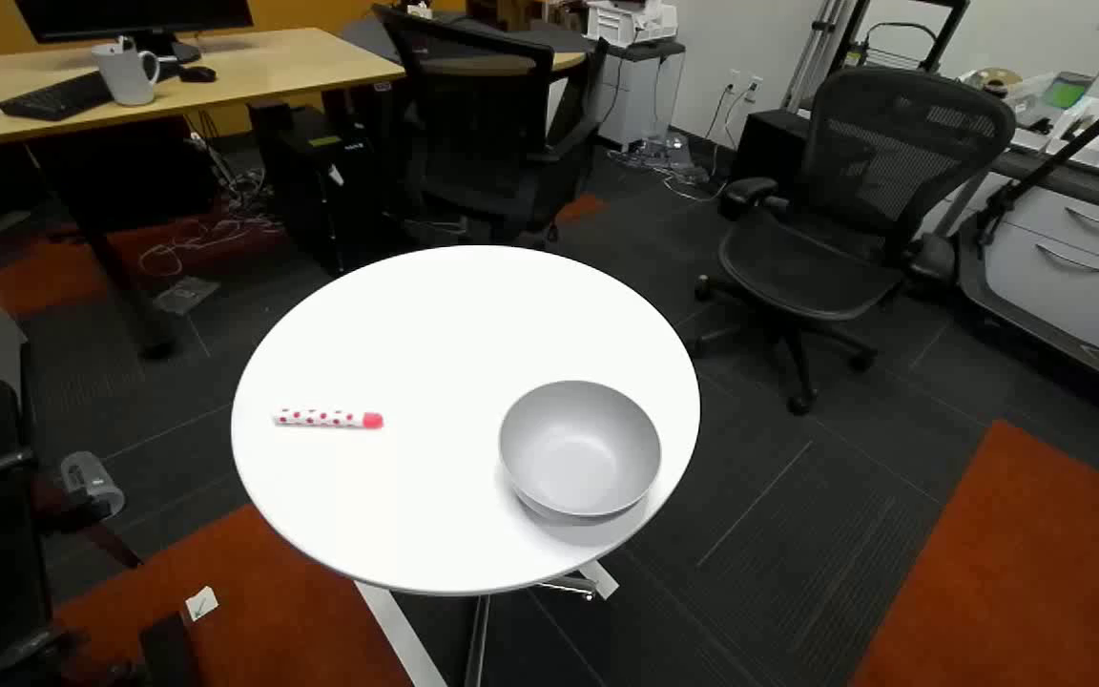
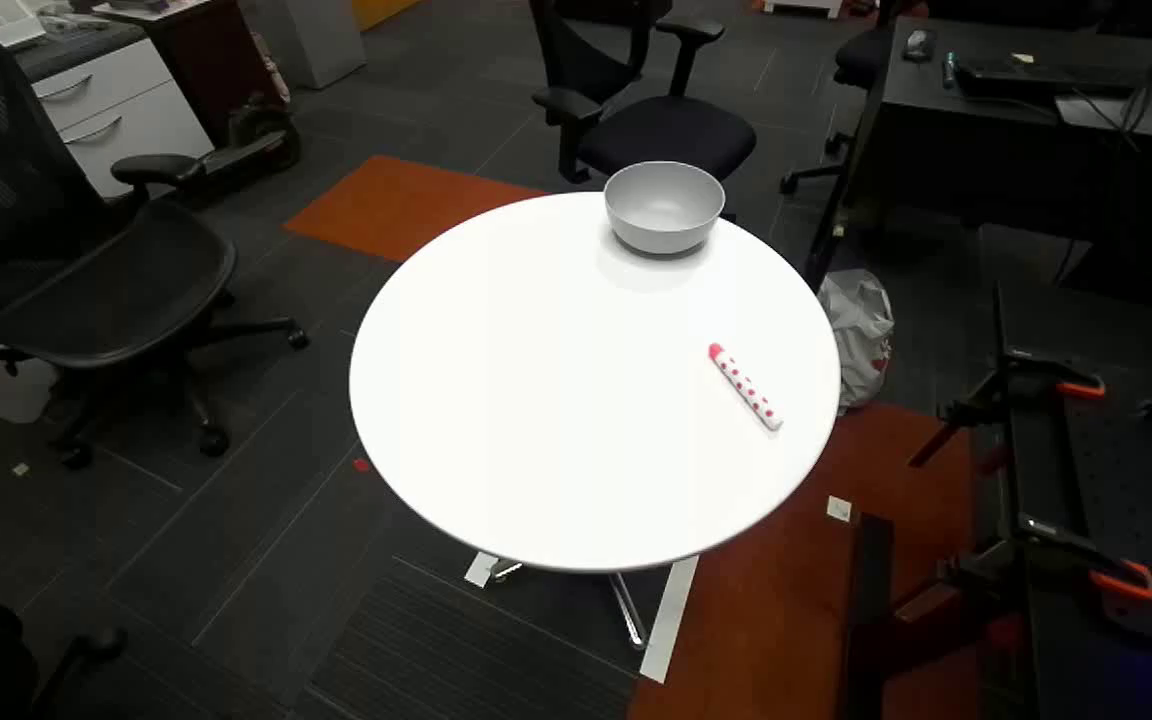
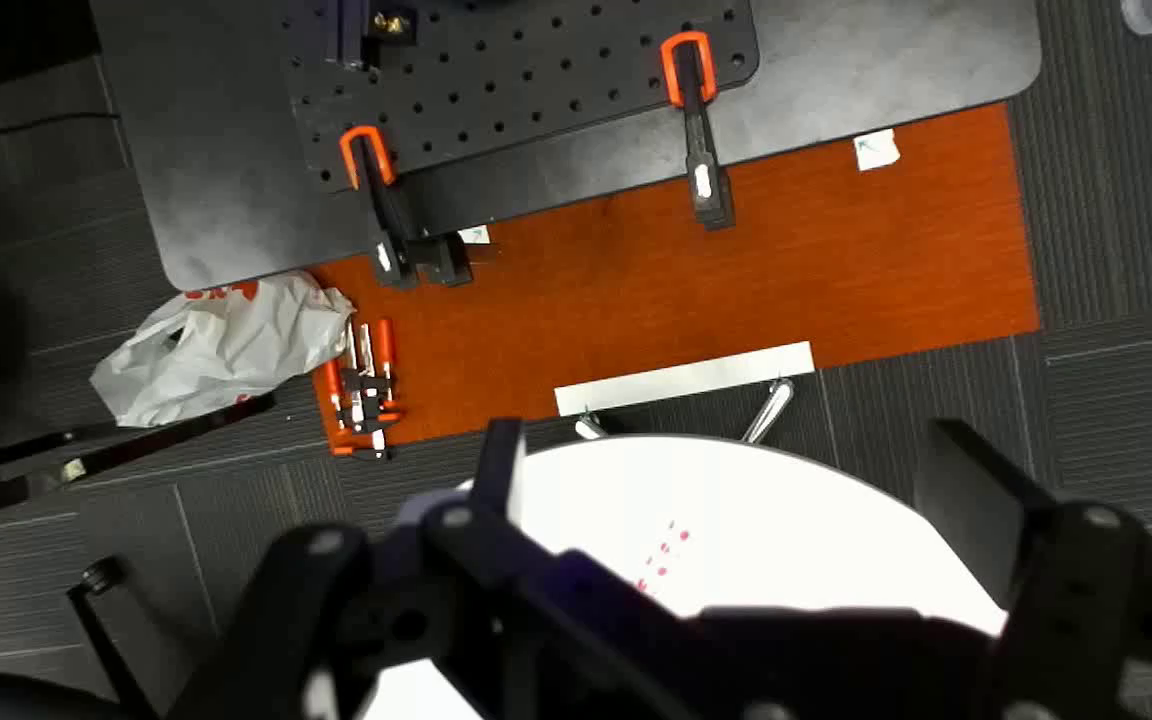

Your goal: Pick up the marker and put it in the bowl

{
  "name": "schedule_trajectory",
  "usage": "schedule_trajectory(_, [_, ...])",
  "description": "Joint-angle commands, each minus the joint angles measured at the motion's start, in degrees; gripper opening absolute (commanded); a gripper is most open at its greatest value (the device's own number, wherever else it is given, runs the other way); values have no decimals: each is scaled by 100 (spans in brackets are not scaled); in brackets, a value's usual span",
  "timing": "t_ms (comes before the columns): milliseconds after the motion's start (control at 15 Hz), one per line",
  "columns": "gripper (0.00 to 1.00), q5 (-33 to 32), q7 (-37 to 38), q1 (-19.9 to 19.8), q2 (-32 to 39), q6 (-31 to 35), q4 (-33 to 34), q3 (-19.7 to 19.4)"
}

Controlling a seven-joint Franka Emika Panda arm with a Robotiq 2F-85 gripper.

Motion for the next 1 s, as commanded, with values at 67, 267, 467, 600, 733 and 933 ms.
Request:
schedule_trajectory(67, [100,-36,35,80,14,-4,5,-72])
schedule_trajectory(267, [100,-36,35,80,14,-4,5,-72])
schedule_trajectory(467, [100,-73,223,-28,156,277,-33,-62])
schedule_trajectory(600, [100,-8,453,-113,274,745,-137,-97])
schedule_trajectory(733, [100,-2,722,-184,448,1333,-285,-104])
schedule_trajectory(933, [100,48,1115,-273,907,2263,-513,-189])
